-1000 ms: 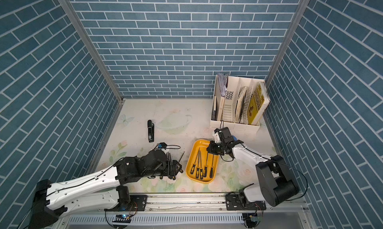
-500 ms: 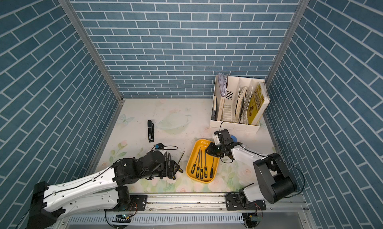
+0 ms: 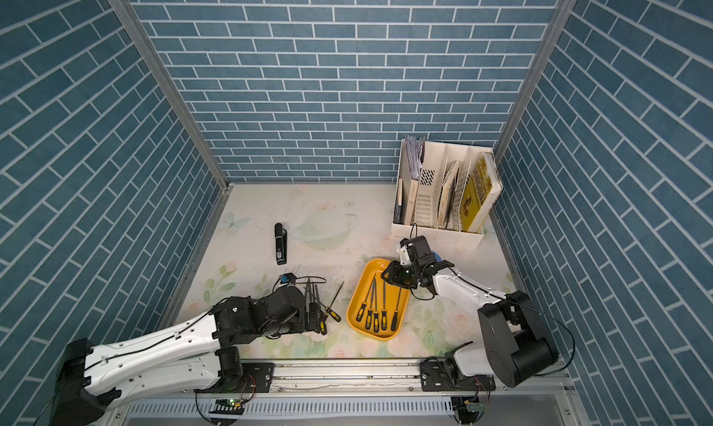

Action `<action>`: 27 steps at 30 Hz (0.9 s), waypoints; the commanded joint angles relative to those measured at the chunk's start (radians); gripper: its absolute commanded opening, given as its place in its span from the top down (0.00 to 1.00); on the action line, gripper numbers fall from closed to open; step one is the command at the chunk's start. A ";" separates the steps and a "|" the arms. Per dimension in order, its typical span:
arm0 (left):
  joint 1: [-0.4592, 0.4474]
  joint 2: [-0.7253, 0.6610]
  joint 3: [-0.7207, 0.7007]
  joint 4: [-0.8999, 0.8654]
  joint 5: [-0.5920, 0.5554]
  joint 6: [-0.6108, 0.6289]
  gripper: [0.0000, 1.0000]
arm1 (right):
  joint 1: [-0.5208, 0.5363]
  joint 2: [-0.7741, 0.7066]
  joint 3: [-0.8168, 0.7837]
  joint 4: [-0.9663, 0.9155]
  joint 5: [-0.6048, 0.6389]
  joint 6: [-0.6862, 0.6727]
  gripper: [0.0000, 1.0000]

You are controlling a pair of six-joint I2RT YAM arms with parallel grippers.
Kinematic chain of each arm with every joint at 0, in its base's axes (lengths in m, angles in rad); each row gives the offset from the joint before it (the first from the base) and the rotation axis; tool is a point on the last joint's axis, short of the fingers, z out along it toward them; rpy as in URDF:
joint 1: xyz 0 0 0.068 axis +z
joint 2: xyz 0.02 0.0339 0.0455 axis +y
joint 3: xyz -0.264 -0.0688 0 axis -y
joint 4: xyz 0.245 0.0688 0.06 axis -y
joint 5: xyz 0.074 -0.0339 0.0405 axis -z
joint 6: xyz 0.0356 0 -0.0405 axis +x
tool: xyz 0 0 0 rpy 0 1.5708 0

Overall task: Put the file tool into the storage box
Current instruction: Place the file tool in the storage box, then pick up the file tool from the center of the board.

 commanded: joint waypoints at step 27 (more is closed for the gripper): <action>0.189 0.388 -0.082 0.136 0.020 0.181 0.52 | -0.001 -0.064 0.046 -0.059 -0.014 -0.052 0.65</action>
